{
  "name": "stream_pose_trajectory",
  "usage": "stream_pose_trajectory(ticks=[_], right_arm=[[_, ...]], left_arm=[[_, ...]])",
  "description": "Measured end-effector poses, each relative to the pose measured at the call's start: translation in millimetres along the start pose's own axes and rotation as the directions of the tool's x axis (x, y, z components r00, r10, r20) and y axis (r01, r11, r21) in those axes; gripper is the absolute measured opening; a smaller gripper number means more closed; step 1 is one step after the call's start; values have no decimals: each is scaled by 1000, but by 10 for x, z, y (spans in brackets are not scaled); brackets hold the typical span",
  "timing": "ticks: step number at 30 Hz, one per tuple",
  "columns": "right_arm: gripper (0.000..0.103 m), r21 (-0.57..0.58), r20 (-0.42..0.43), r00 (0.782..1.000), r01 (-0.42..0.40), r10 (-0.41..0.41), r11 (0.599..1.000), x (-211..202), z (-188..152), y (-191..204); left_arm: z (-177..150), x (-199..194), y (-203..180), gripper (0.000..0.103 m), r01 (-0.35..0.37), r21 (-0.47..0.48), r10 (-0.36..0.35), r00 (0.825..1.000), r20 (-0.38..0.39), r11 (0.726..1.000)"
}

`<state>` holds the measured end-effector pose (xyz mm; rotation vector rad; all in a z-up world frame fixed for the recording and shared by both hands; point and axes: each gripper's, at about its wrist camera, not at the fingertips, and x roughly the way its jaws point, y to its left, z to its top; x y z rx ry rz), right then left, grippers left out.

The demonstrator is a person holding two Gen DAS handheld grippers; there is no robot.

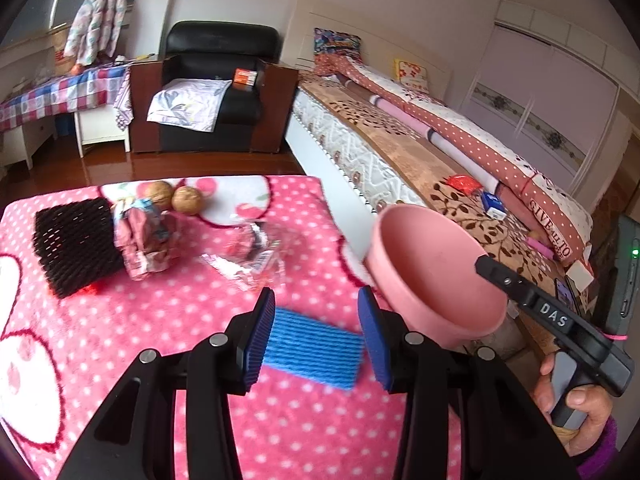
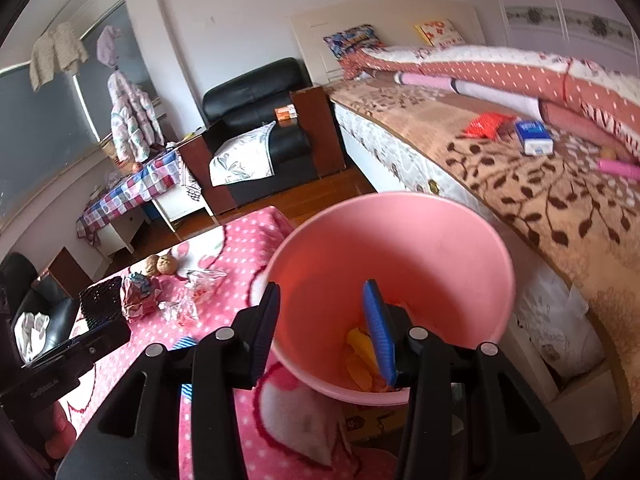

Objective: Collect trash
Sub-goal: 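Move both tools back over the blue foam net on the blanket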

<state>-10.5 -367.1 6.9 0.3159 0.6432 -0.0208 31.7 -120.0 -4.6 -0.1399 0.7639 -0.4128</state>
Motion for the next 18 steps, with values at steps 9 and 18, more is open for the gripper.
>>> stream_pose_trajectory(ticks=[9, 18], right_arm=[[44, -60, 5, 999, -37, 37, 997, -35, -7, 345], [44, -112, -53, 991, -132, 126, 985, 27, -139, 667]], left_arm=[[-135, -266, 470, 42, -64, -51, 65, 998, 26, 997], [-315, -523, 1003, 42, -129, -129, 133, 991, 26, 983]])
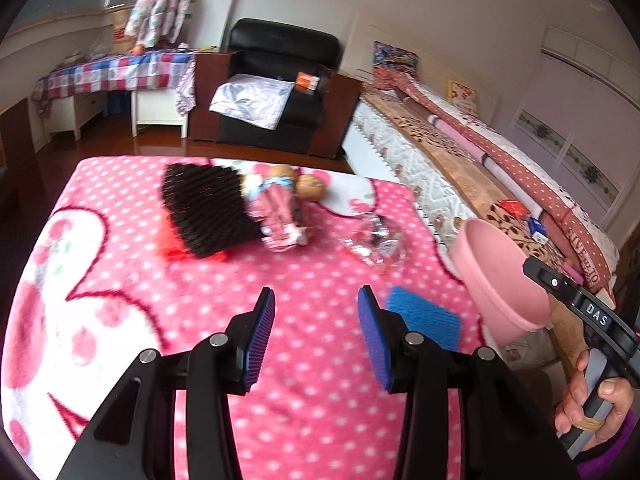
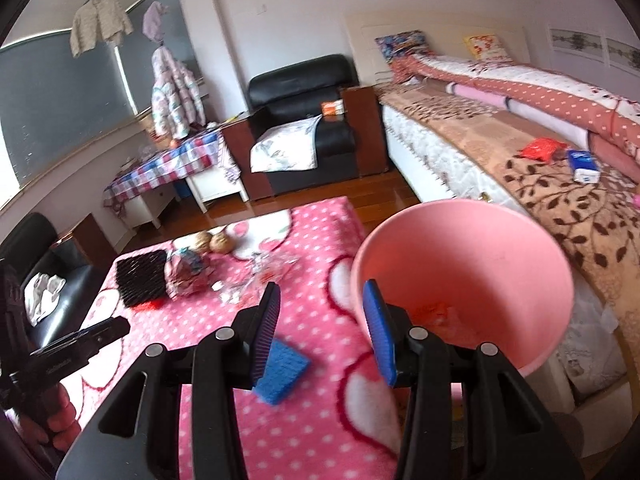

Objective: Collect trash
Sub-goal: 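Move both tools back over the blue foam net on the blanket, then grasp the blue foam net with the right tool while the left tool grasps the clear plastic wrapper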

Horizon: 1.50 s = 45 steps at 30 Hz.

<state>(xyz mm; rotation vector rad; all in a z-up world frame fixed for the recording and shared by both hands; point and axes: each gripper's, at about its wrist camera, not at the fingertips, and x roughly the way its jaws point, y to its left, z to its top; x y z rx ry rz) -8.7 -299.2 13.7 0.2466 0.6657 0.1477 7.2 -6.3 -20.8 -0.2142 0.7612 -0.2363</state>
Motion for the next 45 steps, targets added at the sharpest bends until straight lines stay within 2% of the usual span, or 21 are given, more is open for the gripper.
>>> stream_pose_trajectory(ticks=[6, 11, 16, 19, 23, 26, 31, 33, 34, 35, 36, 40, 43, 45], right_arm=[[44, -78, -96, 992, -84, 76, 993, 189, -141, 262], [44, -128, -205, 971, -153, 125, 980, 380, -287, 398], [44, -221, -266, 960, -152, 91, 963, 530, -363, 489], [44, -291, -293, 953, -165, 76, 942, 607, -379, 540], [45, -380, -354, 933, -201, 58, 903, 727, -461, 624], [45, -421, -361, 932, -194, 33, 886, 762, -471, 662], [43, -394, -364, 931, -180, 27, 902, 792, -400, 597], [28, -394, -354, 935, -152, 3, 906, 819, -386, 596], [24, -387, -348, 937, -141, -3, 911, 817, -380, 576], [14, -370, -342, 940, -129, -6, 920, 810, -365, 538], [9, -336, -338, 941, -122, 2, 934, 800, -341, 481], [8, -135, -325, 941, -148, 97, 980, 755, -295, 231], [8, -15, -298, 937, -193, 180, 981, 694, -335, 119], [8, 3, -267, 944, -201, 194, 980, 635, -394, 114]], left_arm=[[-60, -49, 207, 42, -30, -34, 29, 1000, -9, 999], [-74, -21, 252, 42, -36, -38, 35, 999, -21, 999], [-54, 64, 248, 42, -29, -43, 27, 999, -43, 999], [-48, 123, 249, 42, -26, -45, 24, 998, -57, 999], [-23, 195, 261, 42, -26, -47, 23, 997, -75, 999], [6, 241, 257, 42, -28, -47, 24, 997, -79, 999], [40, 312, 191, 42, -14, -38, 11, 996, -88, 999], [65, 339, 128, 42, -5, -21, 4, 996, -86, 1000], [78, 346, 98, 42, -1, -13, 0, 996, -84, 1000], [94, 358, 58, 42, 6, -2, -6, 997, -82, 1000], [108, 371, 18, 42, 13, 8, -12, 997, -81, 1000], [179, 443, -156, 42, 37, 53, -33, 997, -75, 998], [256, 546, -310, 42, 56, 86, -49, 996, -79, 995], [322, 645, -425, 42, 74, 111, -64, 994, -84, 991]])
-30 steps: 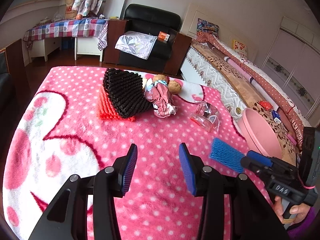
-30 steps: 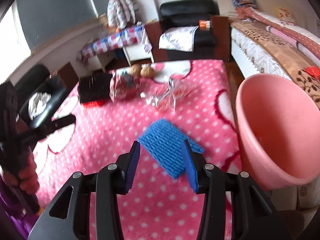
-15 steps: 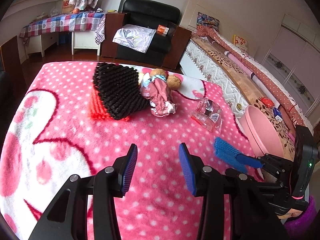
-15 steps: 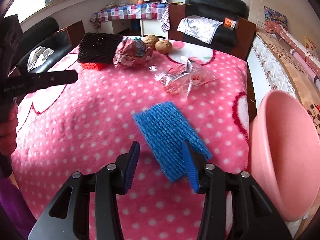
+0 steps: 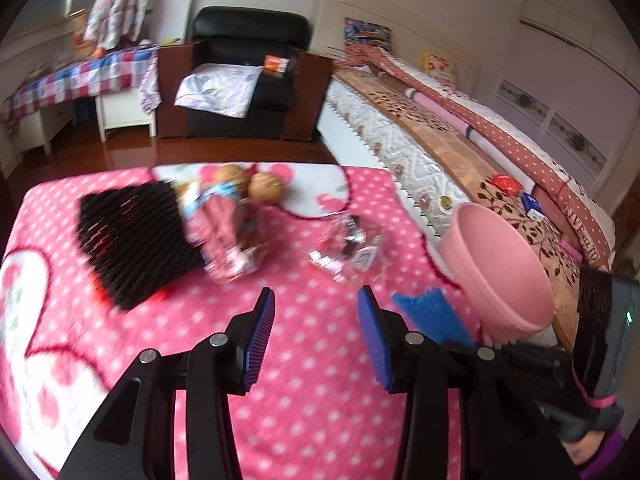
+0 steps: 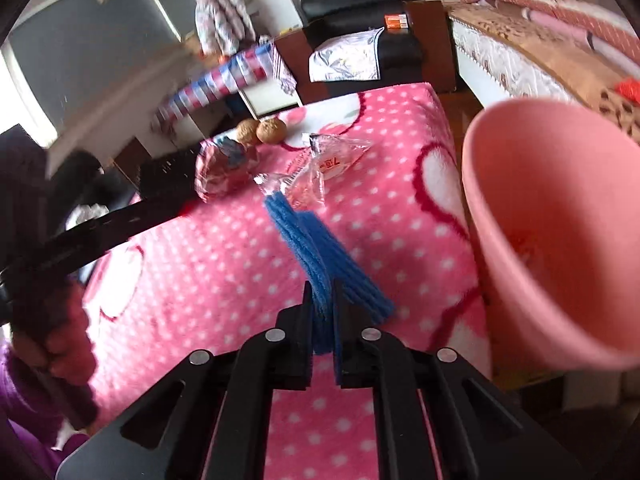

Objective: Collect trash
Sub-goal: 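Grasp the blue foam net with the right tool while the left tool grasps the clear plastic wrapper, then carry the blue net with the right tool while the left tool carries the clear wrapper to the basin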

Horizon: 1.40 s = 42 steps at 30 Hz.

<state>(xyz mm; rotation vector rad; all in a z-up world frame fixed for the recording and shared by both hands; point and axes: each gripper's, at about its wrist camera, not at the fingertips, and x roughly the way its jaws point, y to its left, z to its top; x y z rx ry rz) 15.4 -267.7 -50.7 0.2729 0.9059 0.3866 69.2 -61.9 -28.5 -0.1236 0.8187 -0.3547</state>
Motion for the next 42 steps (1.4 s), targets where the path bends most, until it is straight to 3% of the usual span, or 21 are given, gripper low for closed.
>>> stream_pose_trajectory(ticks=[6, 18, 20, 23, 27, 42], right_arm=[[8, -20, 85, 996, 20, -19, 1000, -100, -71, 63], [8, 50, 66, 998, -5, 2, 999, -46, -44, -73], [7, 60, 60, 998, -7, 4, 998, -29, -34, -92], [8, 70, 57, 998, -9, 5, 997, -20, -33, -103], [7, 73, 58, 998, -10, 6, 997, -20, -32, -110], [8, 66, 83, 996, -35, 30, 997, -68, -54, -125]], left_arm=[[180, 369, -342, 42, 27, 98, -26, 1000, -17, 995], [289, 1002, -508, 42, -37, 174, 52, 995, -80, 984], [291, 1025, -504, 35, -39, 182, 55, 995, -84, 983], [291, 1062, -500, 15, -39, 196, 59, 994, -97, 980], [291, 1024, -475, 6, -50, 200, 68, 994, -86, 979], [204, 326, -276, 5, -38, 70, 40, 999, -28, 997]])
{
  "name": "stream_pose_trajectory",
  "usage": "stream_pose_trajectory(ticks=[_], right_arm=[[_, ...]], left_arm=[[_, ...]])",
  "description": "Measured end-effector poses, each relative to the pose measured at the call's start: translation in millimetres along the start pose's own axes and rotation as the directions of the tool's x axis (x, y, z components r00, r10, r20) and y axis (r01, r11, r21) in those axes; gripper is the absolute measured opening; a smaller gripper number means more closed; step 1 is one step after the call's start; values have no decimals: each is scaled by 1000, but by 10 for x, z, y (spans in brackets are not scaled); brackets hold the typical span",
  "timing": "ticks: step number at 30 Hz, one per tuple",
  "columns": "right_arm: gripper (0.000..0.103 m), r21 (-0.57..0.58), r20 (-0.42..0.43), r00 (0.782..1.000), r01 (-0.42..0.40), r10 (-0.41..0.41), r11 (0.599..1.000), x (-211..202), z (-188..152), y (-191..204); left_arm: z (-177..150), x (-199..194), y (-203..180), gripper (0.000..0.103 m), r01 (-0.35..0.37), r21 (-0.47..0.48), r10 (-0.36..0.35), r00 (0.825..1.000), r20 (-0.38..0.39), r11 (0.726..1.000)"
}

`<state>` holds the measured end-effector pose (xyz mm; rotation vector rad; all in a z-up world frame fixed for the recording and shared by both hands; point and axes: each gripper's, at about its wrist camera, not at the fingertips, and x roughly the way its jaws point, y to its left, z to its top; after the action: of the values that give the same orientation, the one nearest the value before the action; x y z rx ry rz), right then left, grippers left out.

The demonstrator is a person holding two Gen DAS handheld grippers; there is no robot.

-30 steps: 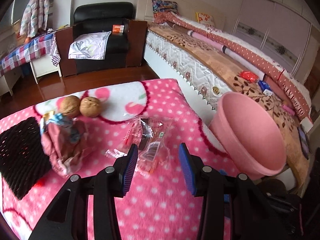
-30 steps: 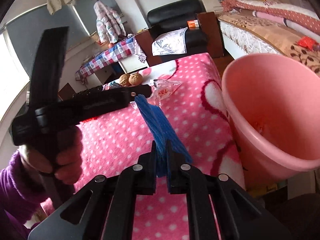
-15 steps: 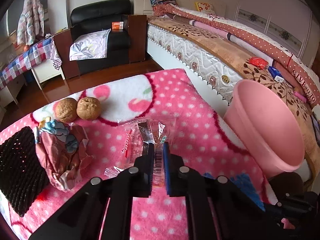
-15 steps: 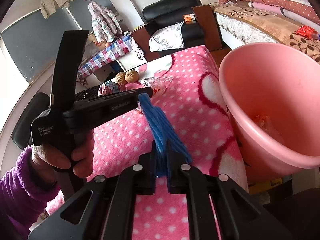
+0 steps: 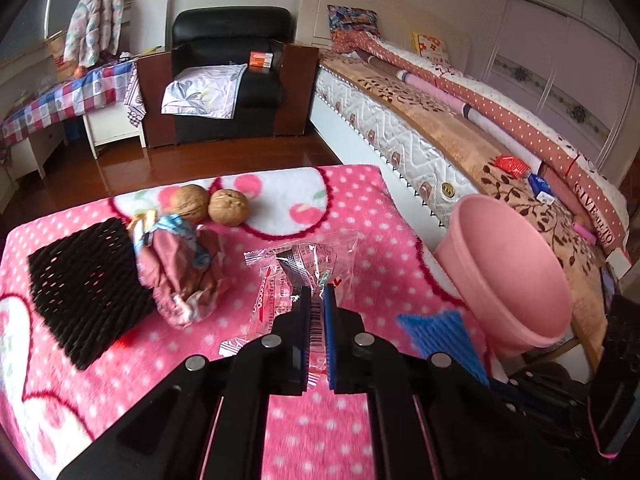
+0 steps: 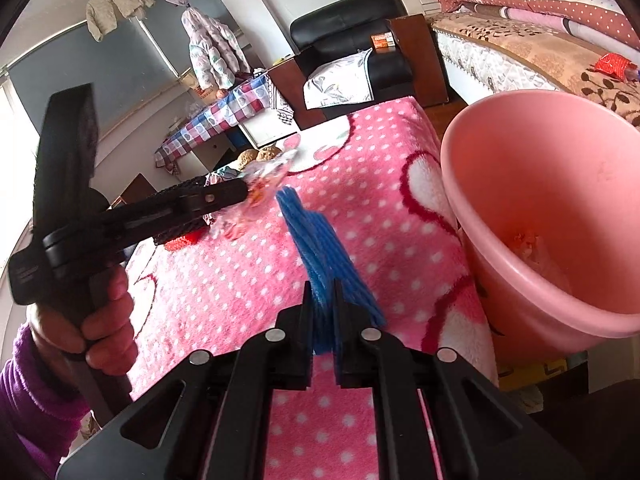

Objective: Collect trash
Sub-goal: 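Carry the blue net with the right tool while the left tool carries the clear wrapper to the basin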

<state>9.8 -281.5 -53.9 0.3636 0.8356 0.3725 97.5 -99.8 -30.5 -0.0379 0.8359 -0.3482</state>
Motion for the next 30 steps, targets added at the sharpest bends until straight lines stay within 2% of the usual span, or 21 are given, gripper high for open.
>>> stream_pose_trajectory(ticks=[12, 20, 25, 30], right_arm=[[8, -12, 27, 999, -39, 39, 999, -53, -13, 16], [8, -54, 21, 998, -65, 66, 996, -64, -35, 88], [8, -59, 11, 995, -95, 96, 994, -65, -16, 87], [8, -14, 33, 993, -111, 111, 994, -180, 46, -15]], left_arm=[[-143, -394, 13, 5, -23, -61, 24, 1000, 4, 998], [-117, -583, -57, 5, -35, -91, 37, 999, 23, 995], [-63, -695, -163, 5, -36, -86, 40, 998, 45, 996], [-13, -787, -272, 5, -30, -71, 35, 997, 69, 997]])
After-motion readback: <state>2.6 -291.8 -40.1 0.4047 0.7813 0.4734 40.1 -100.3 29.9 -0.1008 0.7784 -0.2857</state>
